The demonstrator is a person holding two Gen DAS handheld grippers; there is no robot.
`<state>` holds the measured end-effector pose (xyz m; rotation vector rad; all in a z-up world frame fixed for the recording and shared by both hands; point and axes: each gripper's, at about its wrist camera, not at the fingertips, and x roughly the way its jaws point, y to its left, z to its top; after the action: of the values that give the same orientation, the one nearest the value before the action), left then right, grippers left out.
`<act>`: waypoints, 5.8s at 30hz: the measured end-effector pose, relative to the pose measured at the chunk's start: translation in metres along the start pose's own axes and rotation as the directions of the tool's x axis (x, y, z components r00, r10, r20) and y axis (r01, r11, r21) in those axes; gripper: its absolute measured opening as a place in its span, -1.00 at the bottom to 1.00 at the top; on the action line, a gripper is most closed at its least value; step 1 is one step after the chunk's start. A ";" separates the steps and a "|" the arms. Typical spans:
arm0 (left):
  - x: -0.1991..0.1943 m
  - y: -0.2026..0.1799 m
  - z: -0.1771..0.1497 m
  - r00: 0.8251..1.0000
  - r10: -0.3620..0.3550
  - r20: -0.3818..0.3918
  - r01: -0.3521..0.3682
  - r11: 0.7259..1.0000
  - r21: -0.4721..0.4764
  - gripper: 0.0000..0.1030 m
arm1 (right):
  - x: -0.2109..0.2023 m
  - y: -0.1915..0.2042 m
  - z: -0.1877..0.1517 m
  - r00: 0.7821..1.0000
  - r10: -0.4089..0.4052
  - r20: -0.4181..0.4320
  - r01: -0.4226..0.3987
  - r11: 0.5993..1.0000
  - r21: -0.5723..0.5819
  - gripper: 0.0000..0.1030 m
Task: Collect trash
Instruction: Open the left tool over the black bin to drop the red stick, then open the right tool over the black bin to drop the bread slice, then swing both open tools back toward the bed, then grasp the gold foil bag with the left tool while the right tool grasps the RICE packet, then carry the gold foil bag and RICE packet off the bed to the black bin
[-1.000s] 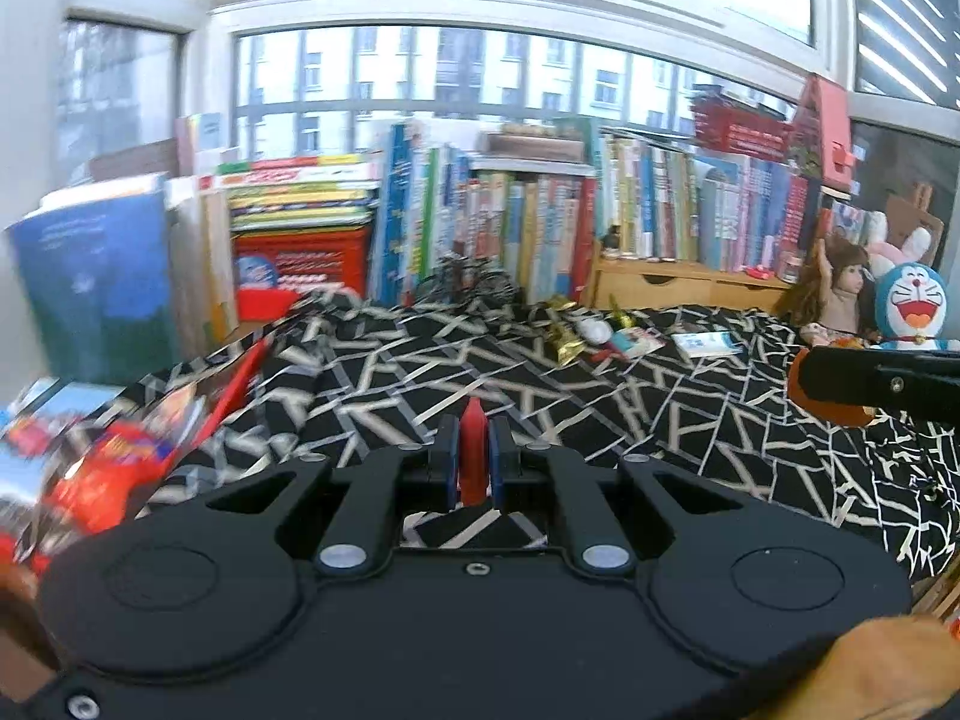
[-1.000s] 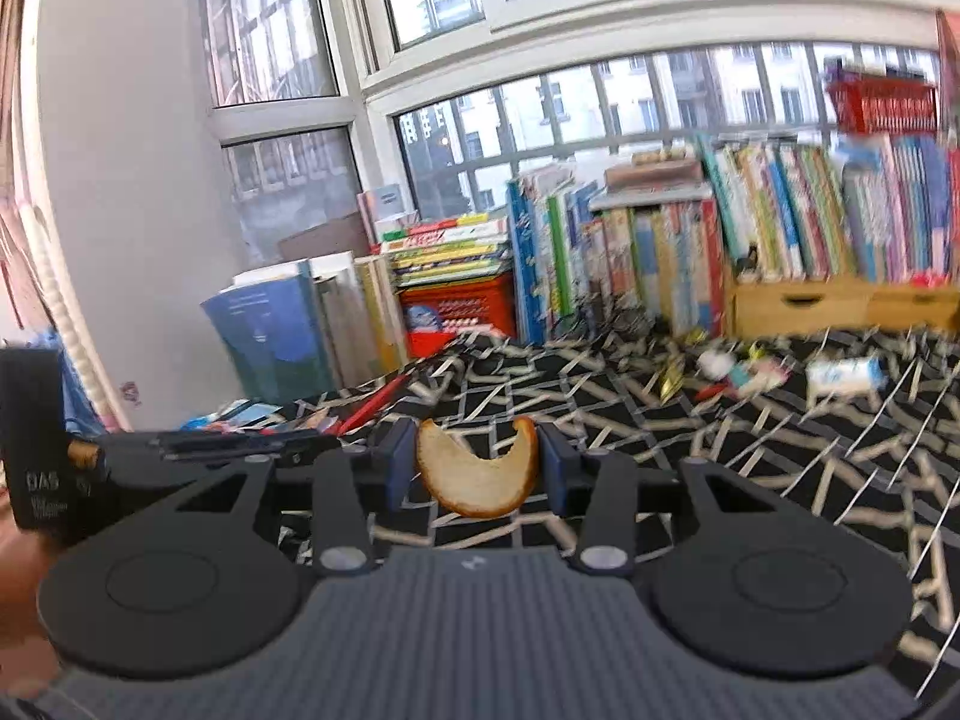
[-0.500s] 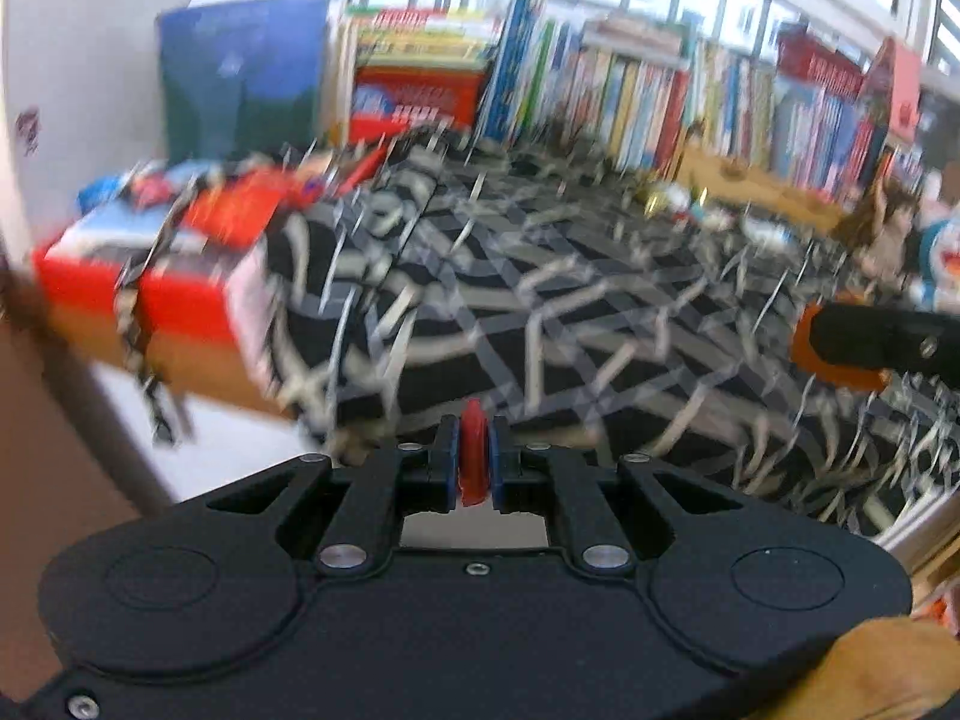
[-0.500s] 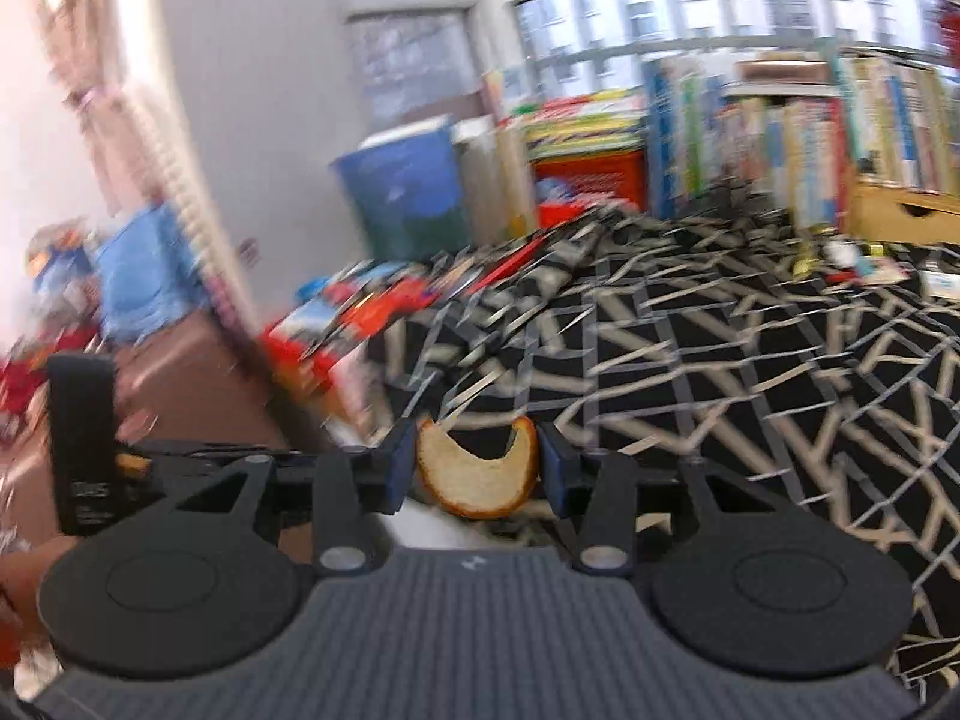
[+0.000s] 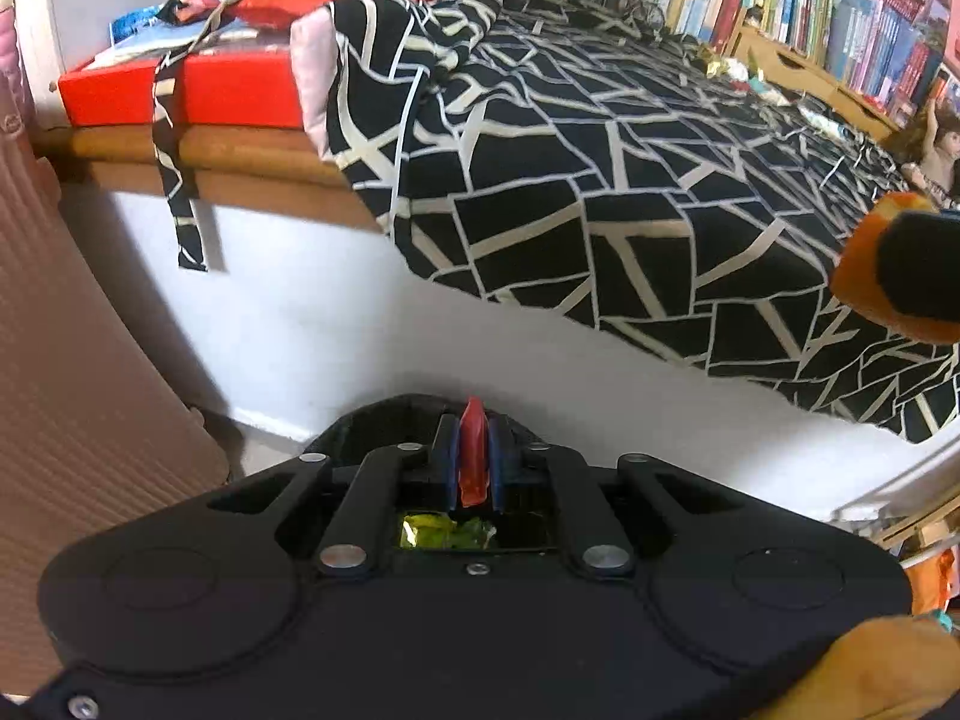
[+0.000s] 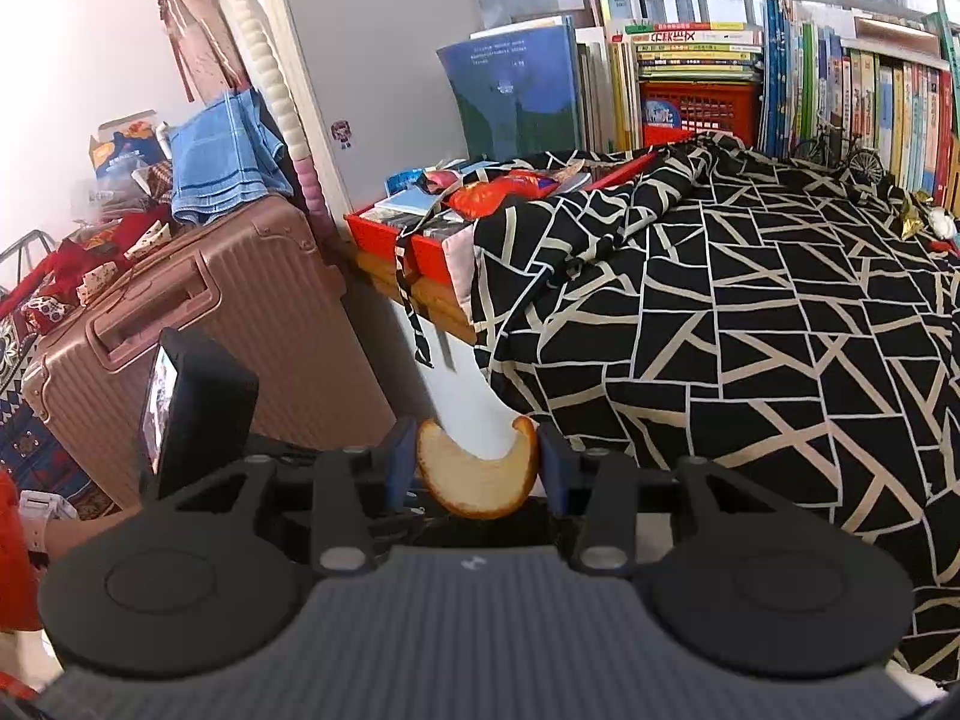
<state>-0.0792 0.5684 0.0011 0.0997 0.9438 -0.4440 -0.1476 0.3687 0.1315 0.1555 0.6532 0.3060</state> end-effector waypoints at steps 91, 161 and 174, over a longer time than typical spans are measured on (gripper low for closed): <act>-0.199 -0.171 0.290 0.879 -0.369 0.302 0.193 0.854 0.482 0.99 | -0.185 -0.126 0.215 0.837 -0.404 0.368 0.388 0.914 0.121 1.00; 0.370 -0.346 0.456 0.997 -0.075 -0.002 0.075 0.989 0.130 0.35 | 0.146 -0.584 0.152 0.869 -0.493 -0.043 0.495 0.864 0.094 0.92; 0.368 -0.347 0.453 0.994 -0.104 0.024 0.100 0.986 0.136 -0.42 | 0.146 -0.581 0.140 0.859 -0.510 -0.040 0.511 0.853 0.111 0.29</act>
<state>0.3083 0.0107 0.0113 0.1671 0.8908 -0.6024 0.1831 -0.1381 0.0200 0.0878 0.6964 -0.2494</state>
